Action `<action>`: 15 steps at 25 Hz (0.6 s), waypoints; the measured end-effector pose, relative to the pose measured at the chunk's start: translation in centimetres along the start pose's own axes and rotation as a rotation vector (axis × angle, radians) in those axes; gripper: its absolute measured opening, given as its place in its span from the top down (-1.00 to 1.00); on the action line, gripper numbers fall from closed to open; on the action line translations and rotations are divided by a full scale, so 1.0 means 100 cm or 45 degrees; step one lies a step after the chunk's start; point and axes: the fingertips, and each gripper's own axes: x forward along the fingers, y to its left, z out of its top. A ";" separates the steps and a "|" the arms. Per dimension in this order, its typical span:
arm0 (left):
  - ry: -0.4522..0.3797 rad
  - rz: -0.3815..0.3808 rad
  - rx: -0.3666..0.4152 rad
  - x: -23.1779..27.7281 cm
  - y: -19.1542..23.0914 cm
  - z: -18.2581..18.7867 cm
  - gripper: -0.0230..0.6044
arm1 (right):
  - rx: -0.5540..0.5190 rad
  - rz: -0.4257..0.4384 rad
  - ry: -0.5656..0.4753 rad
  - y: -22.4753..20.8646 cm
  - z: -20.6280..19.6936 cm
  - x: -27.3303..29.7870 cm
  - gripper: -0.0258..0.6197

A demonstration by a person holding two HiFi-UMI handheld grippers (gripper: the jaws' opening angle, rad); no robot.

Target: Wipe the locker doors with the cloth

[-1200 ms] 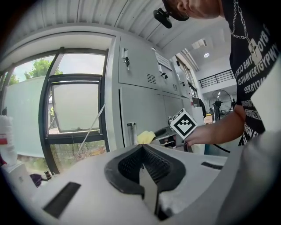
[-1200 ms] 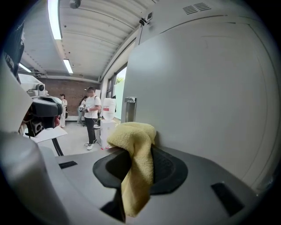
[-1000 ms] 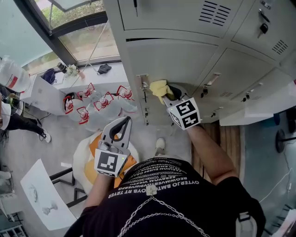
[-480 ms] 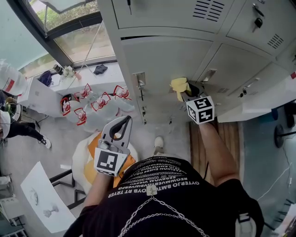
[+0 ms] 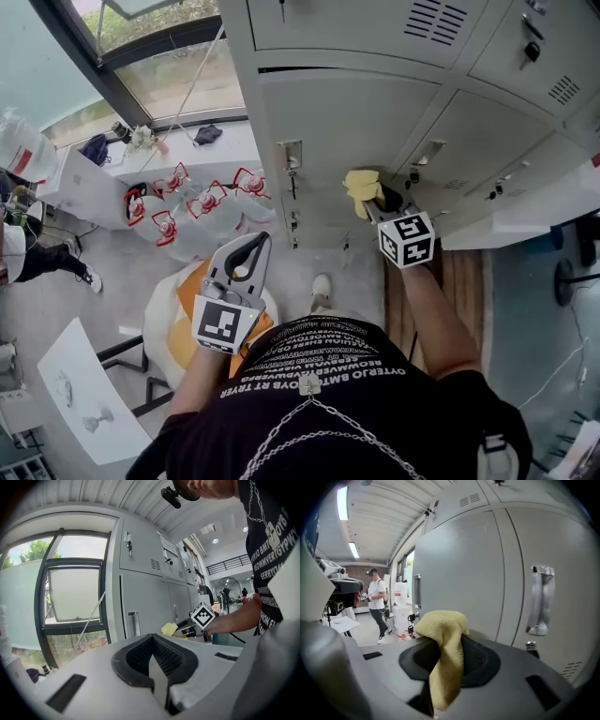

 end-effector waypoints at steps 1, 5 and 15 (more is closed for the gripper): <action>0.001 0.002 -0.002 -0.001 0.000 0.000 0.91 | -0.004 0.033 0.009 0.010 -0.003 0.005 0.58; -0.009 0.019 0.009 -0.003 0.000 0.000 0.91 | -0.037 0.133 0.044 0.044 -0.010 0.028 0.58; 0.053 0.054 -0.016 -0.014 0.001 -0.010 0.91 | -0.115 0.295 0.111 0.100 -0.017 0.082 0.59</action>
